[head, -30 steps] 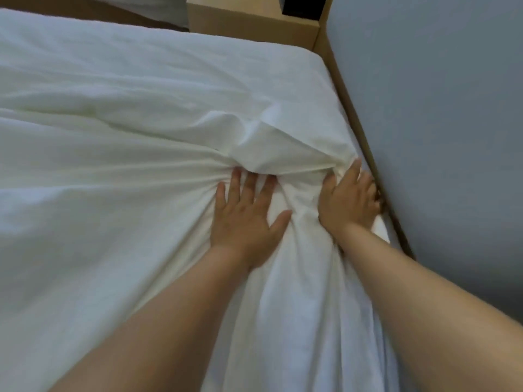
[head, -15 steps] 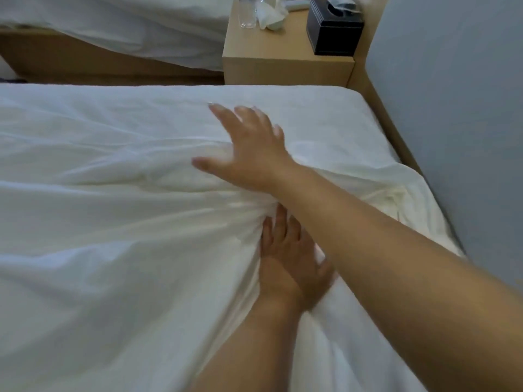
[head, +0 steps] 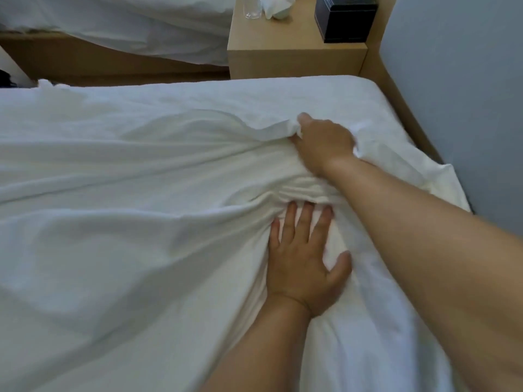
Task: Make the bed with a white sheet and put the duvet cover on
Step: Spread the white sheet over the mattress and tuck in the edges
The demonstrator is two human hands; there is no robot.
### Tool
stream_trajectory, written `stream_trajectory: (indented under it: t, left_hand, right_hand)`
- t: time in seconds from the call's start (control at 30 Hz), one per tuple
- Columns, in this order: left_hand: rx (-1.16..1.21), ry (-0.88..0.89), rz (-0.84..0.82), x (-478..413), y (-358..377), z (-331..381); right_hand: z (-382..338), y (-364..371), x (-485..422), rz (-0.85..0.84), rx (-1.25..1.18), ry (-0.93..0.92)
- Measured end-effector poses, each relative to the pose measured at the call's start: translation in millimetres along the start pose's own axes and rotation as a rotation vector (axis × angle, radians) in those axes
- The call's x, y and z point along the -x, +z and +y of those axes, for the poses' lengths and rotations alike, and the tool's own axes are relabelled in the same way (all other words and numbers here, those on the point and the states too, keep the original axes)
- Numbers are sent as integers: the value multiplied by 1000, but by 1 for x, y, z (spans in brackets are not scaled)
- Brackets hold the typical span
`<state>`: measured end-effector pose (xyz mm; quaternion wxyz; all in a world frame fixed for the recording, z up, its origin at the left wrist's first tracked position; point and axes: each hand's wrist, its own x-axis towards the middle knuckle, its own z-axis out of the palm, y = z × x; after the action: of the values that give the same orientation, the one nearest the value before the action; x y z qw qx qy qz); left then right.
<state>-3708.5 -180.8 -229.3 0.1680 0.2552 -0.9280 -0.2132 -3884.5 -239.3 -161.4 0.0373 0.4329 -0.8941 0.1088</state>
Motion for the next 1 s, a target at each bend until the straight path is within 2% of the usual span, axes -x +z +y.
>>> stream_trajectory:
  t: [0.1,0.13,0.2,0.27,0.37,0.43,0.53,0.6,0.73,0.8,0.83,0.87,0.9,0.93,1.0]
  left_hand:
    - [47,18,-58,-2,1,0]
    - [152,-19,-143,-2,4,1]
    - [439,-135,-286,-4,10,6]
    - [547,-190,-294,-7,13,10]
    - [541,-160,-276,-9,12,9]
    - [553,-105,-273,-12,13,5]
    - [491,-38,-215,-13,15,4]
    - [432,-20,-173,-14,12,5]
    - [-23,65,-188,-14,-13,19]
    - [-247,256,-153,-12,-30,27]
    - [-347,359,-74,-14,-38,23]
    - [-429,383,-43,-21,-50,11]
    - [-488,323,-68,-31,-67,-7]
    - [-518,176,-126,-41,-80,-31]
    - [-518,-227,-270,-57,-95,-87]
  right_hand:
    - [83,-12,5,71,-30,367]
    - [98,-11,6,82,-74,470]
    - [105,-3,2,92,-102,557]
    - [96,5,2,158,-55,547]
    - [85,1,18,311,-41,378]
    - [75,3,43,219,-150,198]
    - [52,18,80,-192,-249,26]
    - [49,25,78,-324,-274,45]
    - [46,23,63,-423,-449,166]
    - [45,26,60,-407,-422,153]
    - [46,27,58,-393,-376,133]
    - [47,27,56,-380,-340,120]
    - [49,27,53,-366,-334,121]
    - [51,27,49,-355,-352,130]
    - [52,30,44,-325,-379,126]
